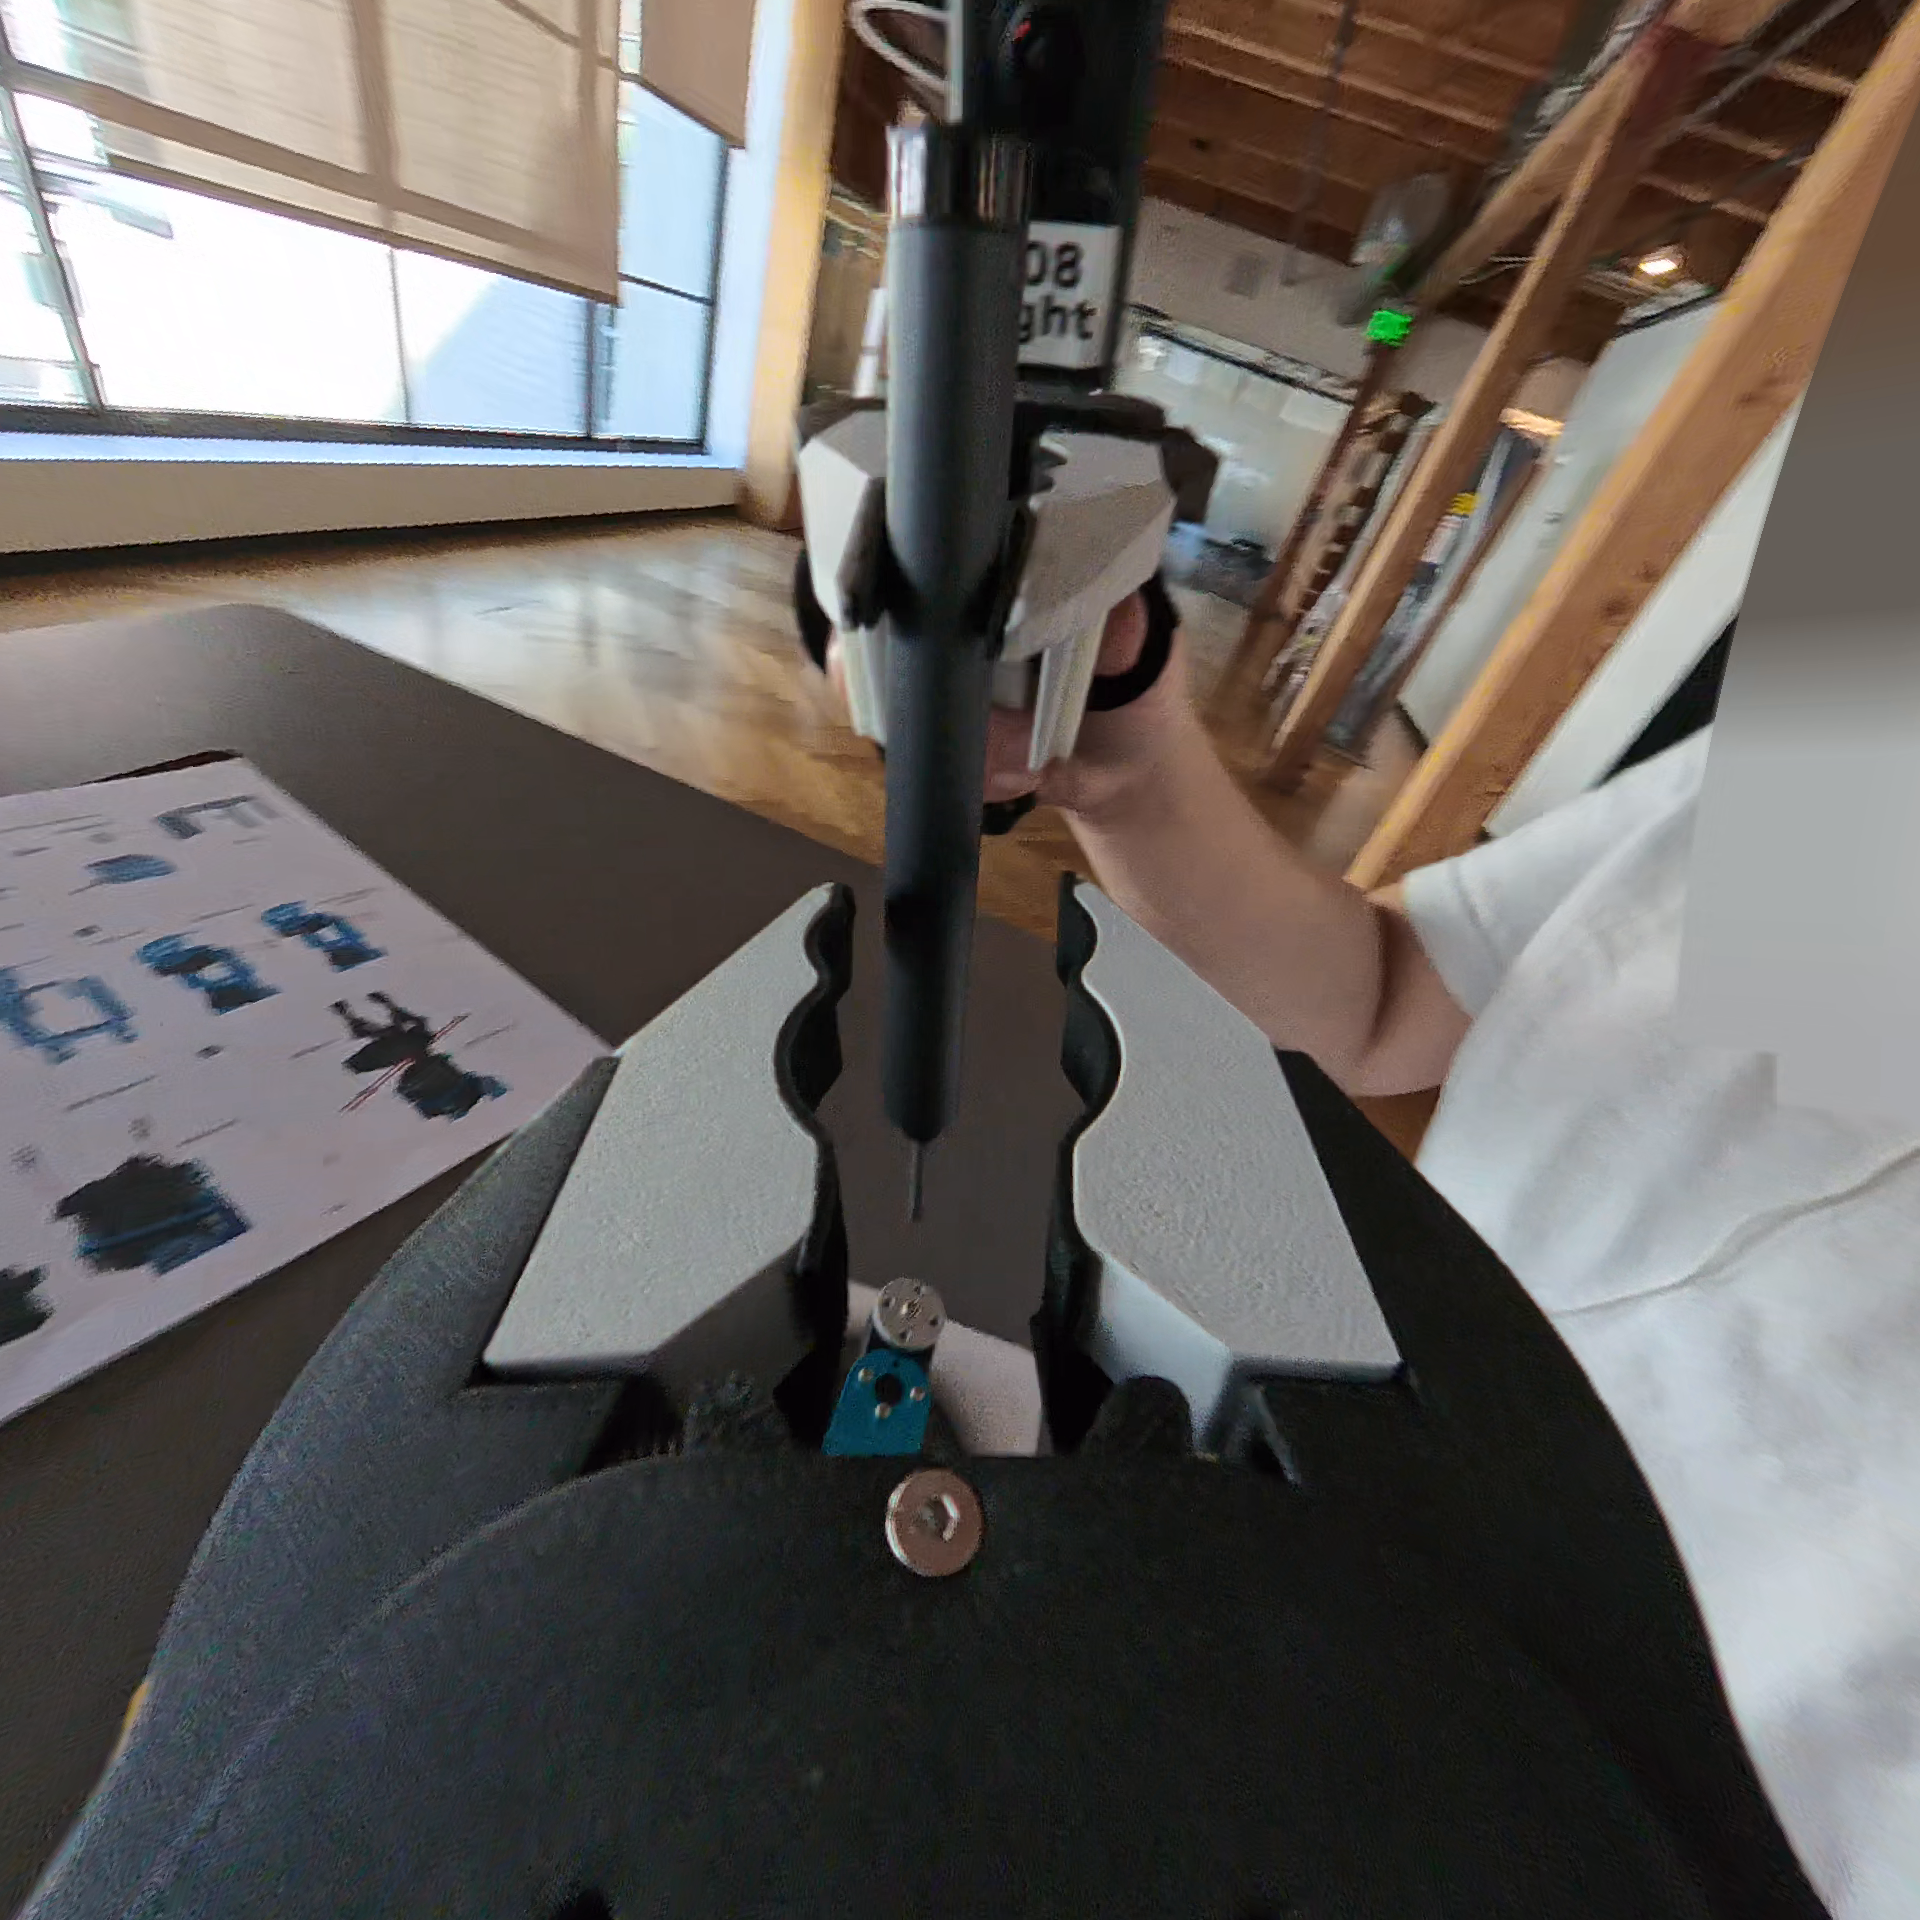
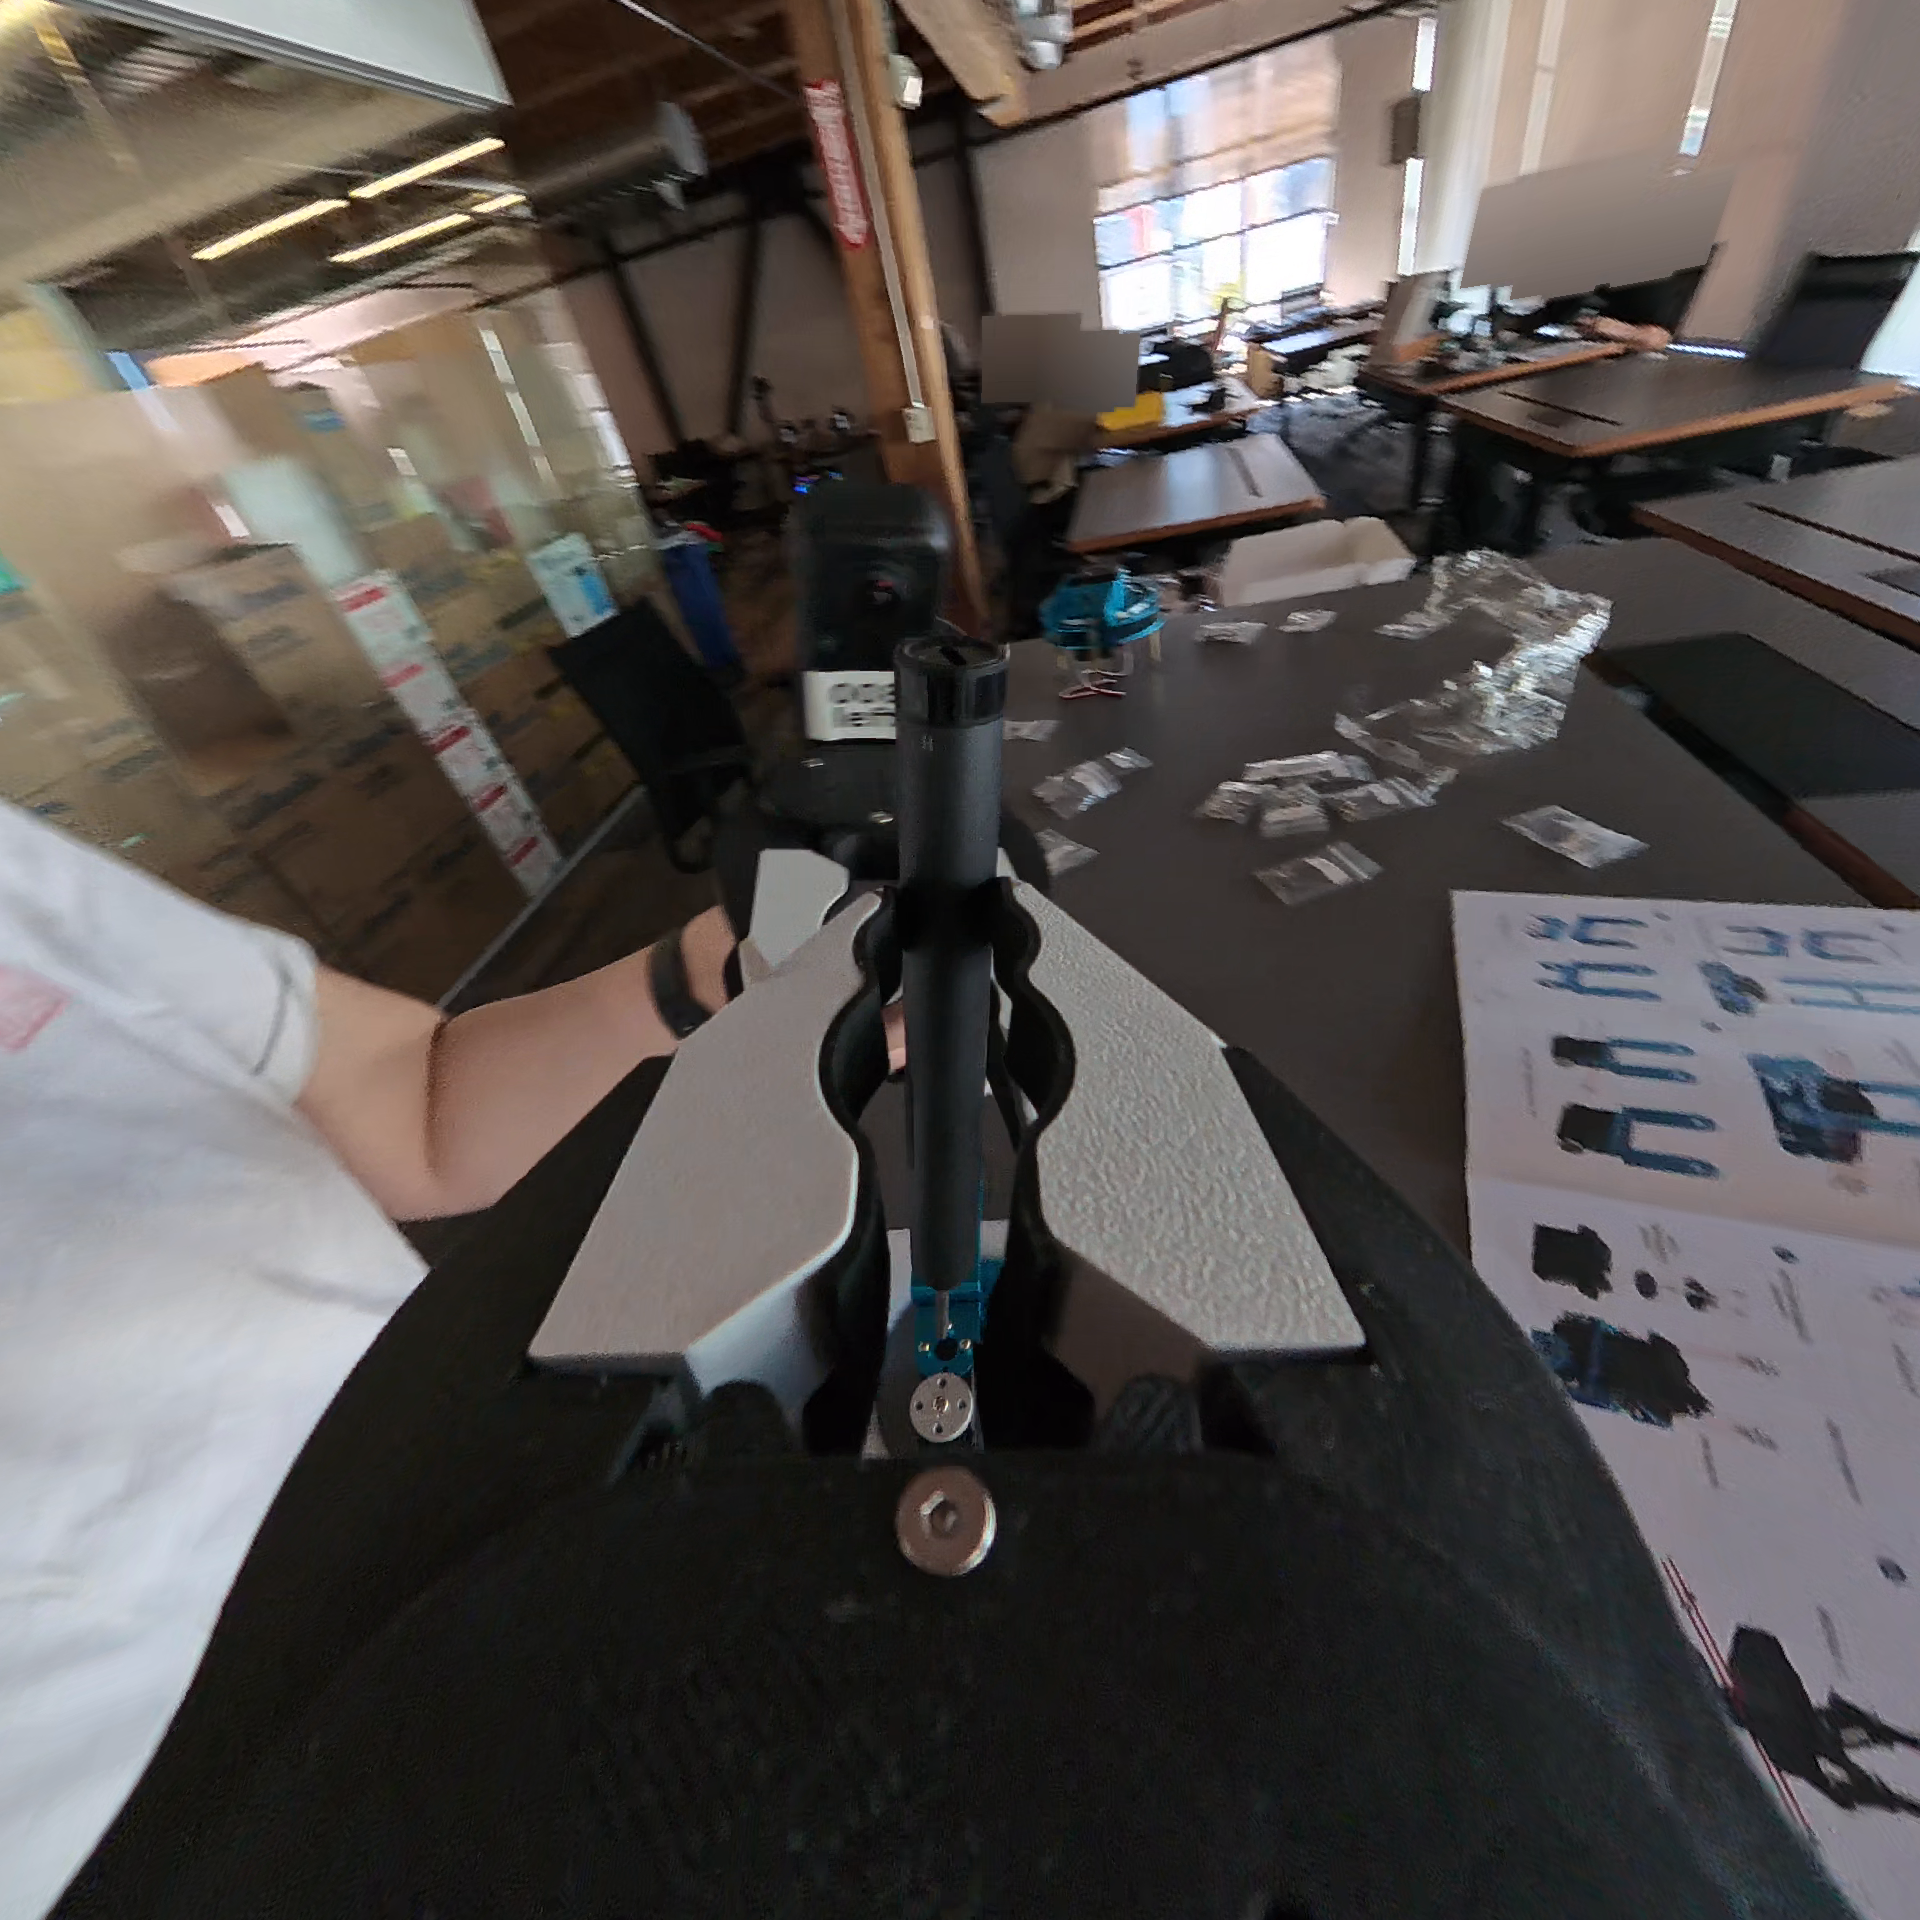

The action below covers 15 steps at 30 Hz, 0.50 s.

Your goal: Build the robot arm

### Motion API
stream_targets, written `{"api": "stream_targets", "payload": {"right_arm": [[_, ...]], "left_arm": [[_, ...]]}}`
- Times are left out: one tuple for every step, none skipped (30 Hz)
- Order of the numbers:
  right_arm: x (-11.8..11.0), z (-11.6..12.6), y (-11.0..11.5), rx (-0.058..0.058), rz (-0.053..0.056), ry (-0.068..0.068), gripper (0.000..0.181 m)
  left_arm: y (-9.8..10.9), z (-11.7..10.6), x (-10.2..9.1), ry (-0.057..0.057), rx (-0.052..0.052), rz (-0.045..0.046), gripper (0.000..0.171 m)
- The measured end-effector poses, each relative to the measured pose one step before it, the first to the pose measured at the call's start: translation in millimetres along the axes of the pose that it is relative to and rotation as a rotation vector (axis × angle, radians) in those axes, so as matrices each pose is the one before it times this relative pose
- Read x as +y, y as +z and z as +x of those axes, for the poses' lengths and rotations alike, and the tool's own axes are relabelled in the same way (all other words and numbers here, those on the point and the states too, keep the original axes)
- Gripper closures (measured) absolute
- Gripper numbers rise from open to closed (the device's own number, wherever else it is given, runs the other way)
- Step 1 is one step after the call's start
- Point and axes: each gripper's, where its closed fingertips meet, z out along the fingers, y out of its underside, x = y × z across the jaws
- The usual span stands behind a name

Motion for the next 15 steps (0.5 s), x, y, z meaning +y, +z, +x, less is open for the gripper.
{"api": "stream_targets", "payload": {"right_arm": [[0.09, 3.04, 1.78, 0.0306, -0.0018, 0.0121, 0.165], [0.23, 2.36, 1.93, 0.0249, -0.0024, 0.0111, 0.165], [0.24, 1.12, 1.96, 0.0187, -0.0025, 0.0031, 0.165], [0.12, 0.64, 1.94, 0.0158, -0.0007, 0.0016, 0.165], [0.3, 1.15, 1.74, 0.0185, -0.0016, 0.0035, 0.165], [0.44, 0.09, 1.73, 0.0126, -0.0012, 0.0006, 0.165], [0.27, -0.5, 1.76, 0.009, 0.0003, -0.0003, 0.165], [0.45, -0.19, 1.71, 0.0095, -0.0011, 0.0027, 0.165], [0.67, -0.74, 1.55, 0.0058, -0.0027, 0.0041, 0.165], [0.02, -0.24, 1.27, 0.0079, 0.0012, 0.0056, 0.165], [-0.41, -0.6, 0.74, 0.0049, 0.0057, 0.0057, 0.165], [0.06, -0.85, 0.49, 0.0001, 0.0005, 0.0072, 0.165], [1.0, -1.09, 0.35, -0.0042, -0.0054, 0.0054, 0.165], [1.23, -1.09, -0.11, -0.0063, -0.0069, 0.0025, 0.165], [0.25, -0.79, -0.76, -0.0055, 0.0, 0.0034, 0.165]], "left_arm": [[-4.14, -5.98, 4.25, 0.0171, -0.0737, -0.01332, 0.134], [-3.32, -4.14, 4.32, 0.0244, -0.0631, -0.01766, 0.135], [-2.83, -3.22, 2.95, 0.025, -0.0562, -0.0142, 0.136], [-2.27, -2.15, 1.18, 0.024, -0.0471, -0.01055, 0.137], [-1.32, 1.34, 0.32, 0.024, -0.0226, -0.00971, 0.138], [-0.71, 2.52, -0.76, 0.0195, -0.0104, -0.00646, 0.14], [-0.1, -0.14, -1.59, 0.0111, -0.0214, -0.00247, 0.142], [0.03, -2.09, -1.37, 0.0075, -0.028, -0.00356, 0.144], [0.05, -1.39, -1.23, 0.0053, -0.018, -0.00227, 0.144], [0.45, -0.49, -0.63, 0.0008, -0.0088, -0.0033, 0.143], [0.98, -0.91, 0.6, -0.0009, -0.0085, -0.0079, 0.144], [1.16, -0.66, 2.35, 0.0051, -0.0069, -0.01465, 0.147], [0.99, -0.59, 2.99, 0.0088, -0.0082, -0.01539, 0.153], [0.32, 1.26, 1.41, 0.0086, 0.0022, -0.00285, 0.153], [-0.11, 1.76, 0.38, -0.0004, 0.0072, 0.00587, 0.153]]}}
